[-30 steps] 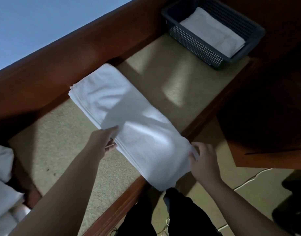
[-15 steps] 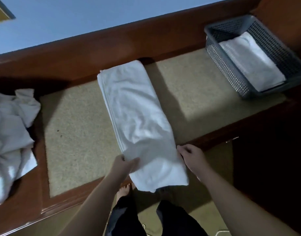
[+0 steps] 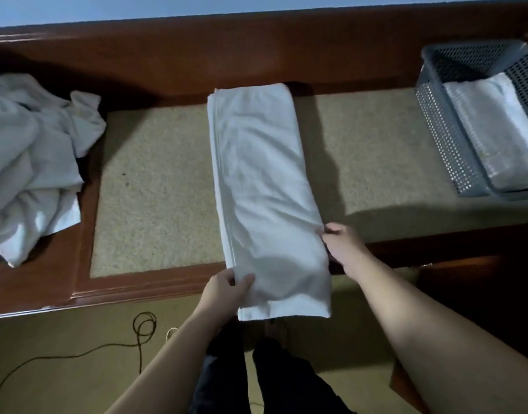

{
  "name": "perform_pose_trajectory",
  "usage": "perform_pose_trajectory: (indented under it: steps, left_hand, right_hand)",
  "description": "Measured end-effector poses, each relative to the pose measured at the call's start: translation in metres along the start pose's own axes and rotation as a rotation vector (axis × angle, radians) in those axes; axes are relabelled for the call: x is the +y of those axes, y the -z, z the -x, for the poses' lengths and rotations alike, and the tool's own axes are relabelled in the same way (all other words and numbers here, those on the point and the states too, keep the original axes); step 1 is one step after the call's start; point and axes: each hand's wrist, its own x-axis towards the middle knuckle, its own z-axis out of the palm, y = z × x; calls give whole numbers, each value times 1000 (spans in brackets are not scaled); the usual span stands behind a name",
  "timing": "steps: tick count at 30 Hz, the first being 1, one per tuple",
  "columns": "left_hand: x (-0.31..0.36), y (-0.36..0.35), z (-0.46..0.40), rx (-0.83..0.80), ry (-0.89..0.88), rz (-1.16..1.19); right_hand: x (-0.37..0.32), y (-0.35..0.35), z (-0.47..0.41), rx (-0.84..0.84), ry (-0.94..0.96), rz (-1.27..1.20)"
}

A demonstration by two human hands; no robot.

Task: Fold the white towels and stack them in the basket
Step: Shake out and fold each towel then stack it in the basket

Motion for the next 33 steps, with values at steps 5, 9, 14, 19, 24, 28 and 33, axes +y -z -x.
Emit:
perform_pose_trajectory:
  steps: [5, 9, 14, 19, 24, 28, 33]
  left_hand:
    - [-10, -7, 1, 88, 8, -24]
    - [-15, -7, 4, 118, -11, -49]
    - [-16, -12, -1, 173, 33, -63]
    - [-24, -20, 3, 160, 6, -113]
    - [-40, -24, 9, 243, 8, -167]
    - [-36, -26, 16, 294, -3, -133]
    - [-23, -24, 10, 425, -21, -49]
  right_hand:
    - [-2, 7, 2, -49, 100, 204]
    - [-3, 13, -2, -10, 106, 187]
    - [0, 11, 1, -129, 81, 162]
    - [5, 14, -16, -114, 109, 273]
    - [7, 14, -30, -51, 112, 217]
    - [16, 17, -15, -30, 80, 150]
    - [55, 16, 29, -7, 46, 156]
